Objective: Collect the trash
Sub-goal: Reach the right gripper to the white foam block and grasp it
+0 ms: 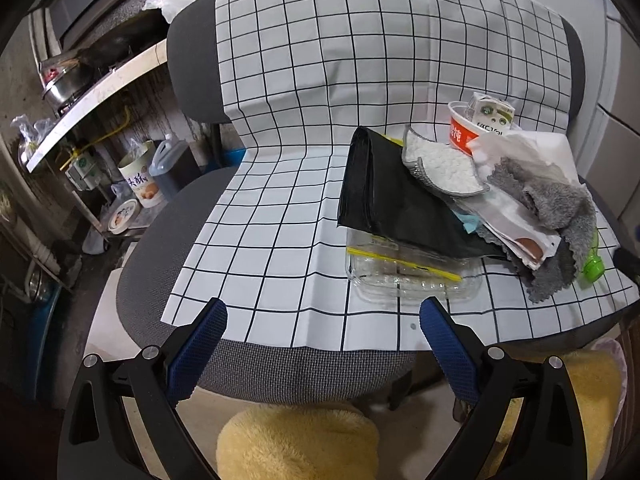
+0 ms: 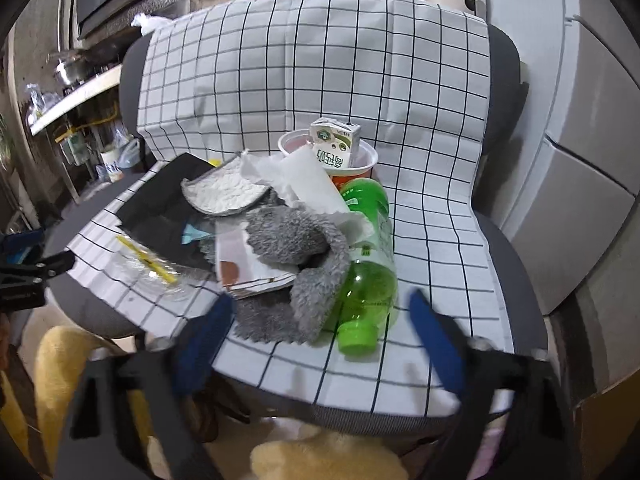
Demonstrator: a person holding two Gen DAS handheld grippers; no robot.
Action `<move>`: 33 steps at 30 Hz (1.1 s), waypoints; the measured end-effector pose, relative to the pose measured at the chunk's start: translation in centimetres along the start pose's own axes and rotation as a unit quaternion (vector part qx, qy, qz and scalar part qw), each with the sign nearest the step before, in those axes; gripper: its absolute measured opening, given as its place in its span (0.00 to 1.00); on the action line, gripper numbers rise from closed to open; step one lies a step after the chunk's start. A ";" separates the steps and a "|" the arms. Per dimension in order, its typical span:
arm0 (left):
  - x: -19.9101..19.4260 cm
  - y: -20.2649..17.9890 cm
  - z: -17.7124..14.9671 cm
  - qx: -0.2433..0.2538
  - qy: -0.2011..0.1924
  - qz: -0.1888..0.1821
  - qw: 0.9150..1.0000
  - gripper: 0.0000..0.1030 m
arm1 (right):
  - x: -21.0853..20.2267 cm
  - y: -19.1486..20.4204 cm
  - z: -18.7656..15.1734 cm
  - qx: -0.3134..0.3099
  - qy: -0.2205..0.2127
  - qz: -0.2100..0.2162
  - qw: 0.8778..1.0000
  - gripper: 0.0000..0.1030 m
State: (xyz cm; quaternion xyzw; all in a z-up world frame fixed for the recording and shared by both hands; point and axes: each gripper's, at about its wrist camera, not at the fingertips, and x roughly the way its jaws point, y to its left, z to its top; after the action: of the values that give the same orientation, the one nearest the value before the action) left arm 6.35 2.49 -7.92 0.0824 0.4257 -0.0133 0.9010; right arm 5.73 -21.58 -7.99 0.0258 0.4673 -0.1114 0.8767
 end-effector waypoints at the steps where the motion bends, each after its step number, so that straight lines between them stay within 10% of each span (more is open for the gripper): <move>1: 0.3 0.1 0.0 -0.001 0.004 -0.004 1.000 0.93 | 0.7 -0.1 0.1 0.001 0.009 0.005 1.000 0.66; 8: 1.3 -0.3 -0.2 0.001 0.016 -0.020 1.000 0.92 | 3.9 -0.5 1.2 0.011 0.026 0.021 0.999 0.42; 17: 1.0 -0.2 0.2 0.003 0.009 -0.015 1.000 0.92 | 2.9 -0.8 5.8 0.016 -0.026 0.028 0.999 0.43; 27: 1.4 -0.3 0.8 0.000 0.011 -0.014 1.000 0.93 | 8.9 1.9 9.1 -0.082 0.032 -0.012 0.996 0.47; 28: 1.3 -0.3 0.8 0.001 0.010 -0.015 1.000 0.93 | 9.1 2.2 9.3 -0.093 0.028 -0.019 0.995 0.31; 33: 0.5 -0.4 0.6 0.003 0.002 -0.012 1.000 0.93 | 4.3 1.1 10.4 -0.066 -0.064 0.001 0.996 0.31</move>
State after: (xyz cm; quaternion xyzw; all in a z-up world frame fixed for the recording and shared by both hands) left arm 7.12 2.01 -8.01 0.0795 0.4289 -0.0255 0.8995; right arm 16.71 -22.82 -5.72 -0.0386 0.4166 -0.0809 0.9047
